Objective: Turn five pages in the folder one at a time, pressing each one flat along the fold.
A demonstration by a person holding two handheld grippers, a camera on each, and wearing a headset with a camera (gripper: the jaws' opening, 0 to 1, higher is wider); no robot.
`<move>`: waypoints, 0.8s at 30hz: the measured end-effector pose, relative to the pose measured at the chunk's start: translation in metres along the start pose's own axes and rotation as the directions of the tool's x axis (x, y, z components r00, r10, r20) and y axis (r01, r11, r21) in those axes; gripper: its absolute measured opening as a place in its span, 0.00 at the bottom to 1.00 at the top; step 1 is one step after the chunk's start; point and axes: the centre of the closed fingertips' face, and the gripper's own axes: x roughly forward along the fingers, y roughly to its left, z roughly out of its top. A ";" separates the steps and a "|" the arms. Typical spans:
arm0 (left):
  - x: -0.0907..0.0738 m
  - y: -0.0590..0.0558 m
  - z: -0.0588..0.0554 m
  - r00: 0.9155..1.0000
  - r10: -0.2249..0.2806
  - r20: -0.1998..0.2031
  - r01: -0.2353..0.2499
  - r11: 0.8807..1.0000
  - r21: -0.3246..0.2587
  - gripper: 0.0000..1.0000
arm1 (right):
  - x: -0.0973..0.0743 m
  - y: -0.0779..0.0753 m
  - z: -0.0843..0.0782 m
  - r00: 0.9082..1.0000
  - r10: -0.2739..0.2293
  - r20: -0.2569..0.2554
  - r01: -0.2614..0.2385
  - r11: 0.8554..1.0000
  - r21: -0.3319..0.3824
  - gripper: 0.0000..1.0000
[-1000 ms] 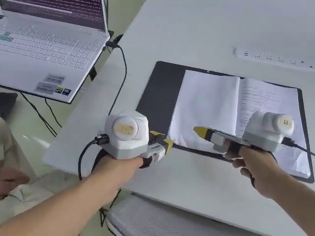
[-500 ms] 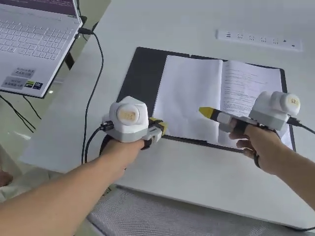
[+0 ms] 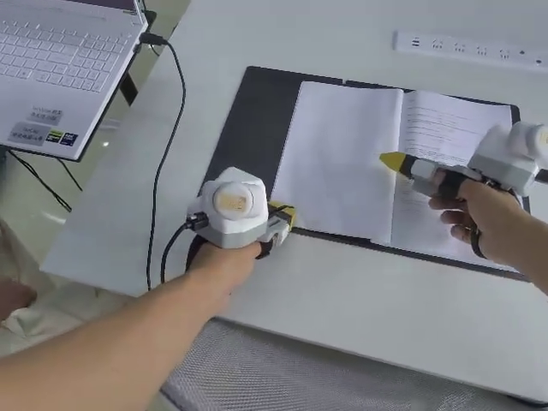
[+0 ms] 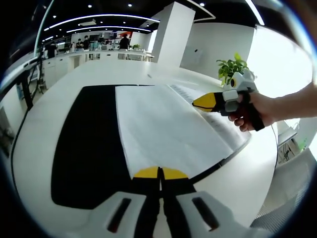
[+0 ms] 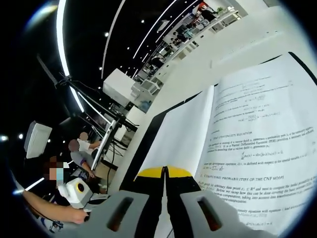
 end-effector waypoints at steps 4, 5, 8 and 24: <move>0.000 0.002 0.000 1.000 0.004 -0.008 -0.004 1.000 0.003 0.00 | 0.005 -0.022 0.004 0.996 -0.085 -0.026 0.085 0.996 0.035 0.00; 0.001 0.002 0.000 1.000 0.005 -0.008 -0.005 1.000 -0.005 0.00 | 0.010 -0.014 0.011 1.000 -0.023 0.001 0.022 0.997 0.080 0.00; 0.001 0.002 -0.001 1.000 0.009 -0.009 -0.009 1.000 -0.005 0.00 | 0.017 -0.024 0.024 0.999 -0.040 0.012 0.039 0.998 0.057 0.00; 0.004 0.004 -0.002 1.000 -0.002 -0.026 0.002 1.000 0.029 0.00 | 0.046 -0.072 0.087 0.978 -0.147 0.150 0.126 0.982 0.140 0.00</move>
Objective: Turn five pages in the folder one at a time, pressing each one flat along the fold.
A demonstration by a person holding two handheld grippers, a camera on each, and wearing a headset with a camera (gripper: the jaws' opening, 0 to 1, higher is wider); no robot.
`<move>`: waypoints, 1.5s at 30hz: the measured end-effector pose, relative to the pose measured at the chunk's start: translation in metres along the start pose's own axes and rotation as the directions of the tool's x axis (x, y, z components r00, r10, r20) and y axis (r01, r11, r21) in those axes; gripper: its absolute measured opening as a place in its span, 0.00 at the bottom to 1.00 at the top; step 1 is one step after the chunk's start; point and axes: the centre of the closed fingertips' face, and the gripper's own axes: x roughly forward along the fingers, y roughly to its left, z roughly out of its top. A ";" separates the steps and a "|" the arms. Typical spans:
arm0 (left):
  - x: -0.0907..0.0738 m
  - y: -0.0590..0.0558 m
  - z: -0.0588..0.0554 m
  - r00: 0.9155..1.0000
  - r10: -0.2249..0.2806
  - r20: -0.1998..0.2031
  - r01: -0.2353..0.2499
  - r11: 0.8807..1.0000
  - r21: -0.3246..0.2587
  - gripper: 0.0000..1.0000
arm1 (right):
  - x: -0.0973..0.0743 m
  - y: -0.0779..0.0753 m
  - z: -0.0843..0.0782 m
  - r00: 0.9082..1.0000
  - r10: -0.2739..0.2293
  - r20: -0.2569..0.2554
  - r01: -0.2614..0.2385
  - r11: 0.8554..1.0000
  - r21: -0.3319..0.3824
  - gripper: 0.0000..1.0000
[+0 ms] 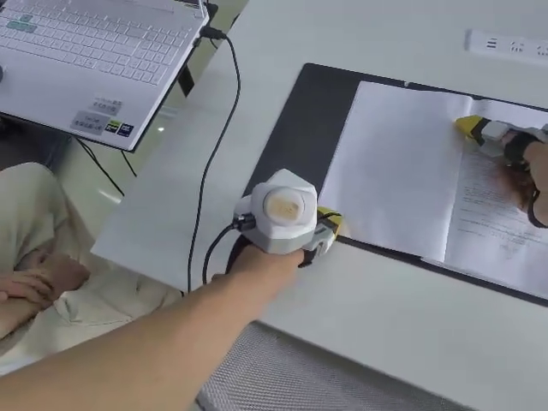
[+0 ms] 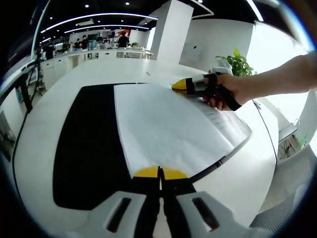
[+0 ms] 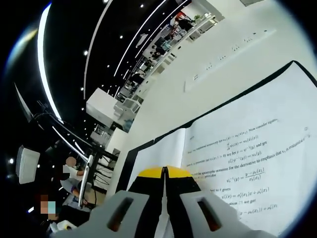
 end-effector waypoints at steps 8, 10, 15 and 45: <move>-0.001 -0.001 0.000 1.000 0.002 -0.001 -0.002 1.000 0.005 0.00 | 0.014 -0.005 0.020 0.999 -0.026 0.044 0.026 1.000 0.011 0.00; 0.000 -0.001 0.000 1.000 0.004 -0.003 -0.003 1.000 0.010 0.00 | 0.017 -0.006 0.023 0.998 -0.030 0.047 0.030 0.999 0.011 0.00; -0.001 -0.002 0.000 1.000 0.006 -0.007 -0.006 1.000 0.017 0.00 | 0.026 -0.008 0.032 0.997 -0.040 0.062 0.040 0.999 -0.002 0.00; -0.003 -0.004 0.000 1.000 0.024 -0.019 -0.023 0.999 0.029 0.00 | -0.056 0.033 -0.074 0.965 0.159 -0.210 -0.128 0.979 0.157 0.00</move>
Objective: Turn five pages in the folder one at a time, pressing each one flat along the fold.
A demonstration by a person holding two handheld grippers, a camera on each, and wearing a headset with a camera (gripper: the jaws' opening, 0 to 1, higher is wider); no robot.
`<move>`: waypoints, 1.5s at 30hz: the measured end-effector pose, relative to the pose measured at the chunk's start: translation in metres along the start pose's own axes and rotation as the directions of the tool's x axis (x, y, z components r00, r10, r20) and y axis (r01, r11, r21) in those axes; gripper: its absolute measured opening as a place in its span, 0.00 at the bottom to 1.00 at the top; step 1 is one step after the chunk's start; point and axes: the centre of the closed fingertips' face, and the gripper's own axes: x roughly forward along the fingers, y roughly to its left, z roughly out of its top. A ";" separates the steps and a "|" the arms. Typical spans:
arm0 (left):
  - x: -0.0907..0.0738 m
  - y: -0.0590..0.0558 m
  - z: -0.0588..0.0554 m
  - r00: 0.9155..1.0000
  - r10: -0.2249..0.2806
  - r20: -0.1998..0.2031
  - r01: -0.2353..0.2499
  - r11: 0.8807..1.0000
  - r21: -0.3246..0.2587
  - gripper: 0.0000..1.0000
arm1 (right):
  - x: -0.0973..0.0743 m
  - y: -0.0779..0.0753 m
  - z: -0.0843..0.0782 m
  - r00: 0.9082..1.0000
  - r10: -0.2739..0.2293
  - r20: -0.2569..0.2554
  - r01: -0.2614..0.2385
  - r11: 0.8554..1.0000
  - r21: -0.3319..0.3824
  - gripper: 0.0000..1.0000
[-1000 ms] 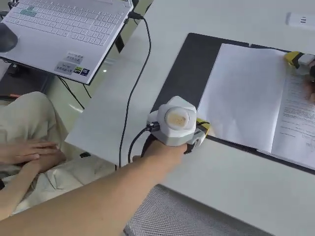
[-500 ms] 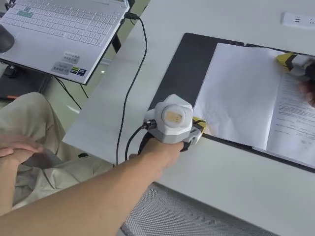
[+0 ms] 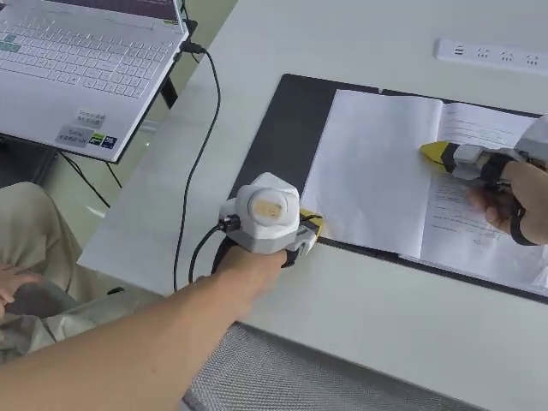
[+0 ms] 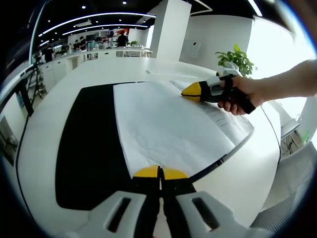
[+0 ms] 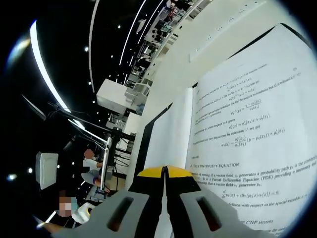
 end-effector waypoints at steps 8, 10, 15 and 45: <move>0.001 0.001 0.000 1.000 0.001 0.002 -0.001 1.000 0.005 0.00 | -0.017 0.009 -0.045 0.998 0.033 -0.044 -0.033 0.999 0.010 0.00; 0.001 0.001 0.000 1.000 0.004 0.003 -0.004 1.000 0.001 0.00 | -0.020 0.008 -0.053 0.998 0.039 -0.046 -0.038 0.999 0.026 0.00; 0.000 0.001 0.000 1.000 0.002 0.001 -0.002 1.000 0.005 0.00 | -0.029 0.014 -0.077 0.996 0.047 -0.069 -0.045 0.999 0.029 0.00; -0.019 -0.010 -0.004 1.000 -0.007 -0.019 0.006 0.999 -0.051 0.00 | -0.080 0.034 -0.159 0.986 0.064 -0.155 -0.057 0.997 0.049 0.00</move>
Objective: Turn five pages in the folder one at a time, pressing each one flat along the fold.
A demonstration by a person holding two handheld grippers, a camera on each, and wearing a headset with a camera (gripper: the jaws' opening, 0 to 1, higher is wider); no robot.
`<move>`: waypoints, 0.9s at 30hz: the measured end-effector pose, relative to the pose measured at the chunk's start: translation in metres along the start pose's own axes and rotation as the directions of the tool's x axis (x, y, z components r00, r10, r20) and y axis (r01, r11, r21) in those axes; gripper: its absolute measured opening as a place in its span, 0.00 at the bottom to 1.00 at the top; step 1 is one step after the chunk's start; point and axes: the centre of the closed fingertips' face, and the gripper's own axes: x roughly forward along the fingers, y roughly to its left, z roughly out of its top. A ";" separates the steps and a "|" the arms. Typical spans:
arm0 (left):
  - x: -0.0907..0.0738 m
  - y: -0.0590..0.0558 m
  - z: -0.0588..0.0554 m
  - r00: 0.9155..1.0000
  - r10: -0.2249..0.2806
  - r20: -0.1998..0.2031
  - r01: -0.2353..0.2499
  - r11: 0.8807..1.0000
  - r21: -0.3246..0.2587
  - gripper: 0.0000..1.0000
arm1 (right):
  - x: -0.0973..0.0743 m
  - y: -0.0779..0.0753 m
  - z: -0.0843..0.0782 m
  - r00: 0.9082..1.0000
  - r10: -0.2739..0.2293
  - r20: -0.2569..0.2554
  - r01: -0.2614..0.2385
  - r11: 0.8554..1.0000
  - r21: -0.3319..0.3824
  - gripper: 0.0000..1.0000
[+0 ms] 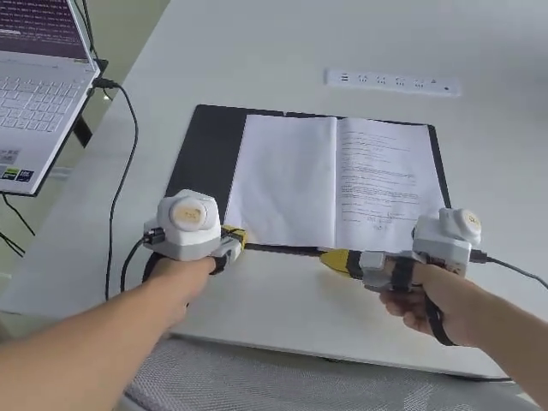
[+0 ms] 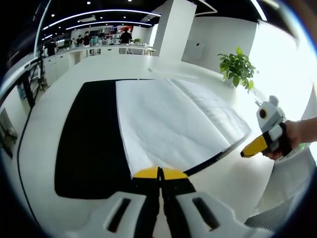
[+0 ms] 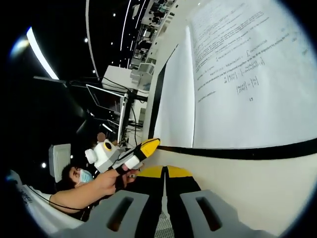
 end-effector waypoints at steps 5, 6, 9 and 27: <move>-0.011 -0.002 0.002 1.000 -0.002 0.007 0.002 1.000 -0.015 0.02 | -0.016 0.012 0.005 0.998 -0.003 0.058 0.005 0.999 -0.033 0.00; -0.015 -0.004 0.005 1.000 -0.006 0.015 0.007 1.000 -0.016 0.03 | -0.019 0.015 0.007 0.998 -0.005 0.070 0.008 0.999 -0.048 0.00; -0.025 -0.009 0.013 0.999 -0.022 0.037 0.023 1.000 -0.020 0.07 | -0.031 0.024 0.012 0.995 -0.007 0.102 0.015 0.997 -0.082 0.01; -0.105 -0.033 0.053 0.990 -0.074 0.116 0.073 0.997 0.013 0.20 | -0.123 0.102 0.022 0.960 -0.016 0.280 0.112 0.937 -0.331 0.16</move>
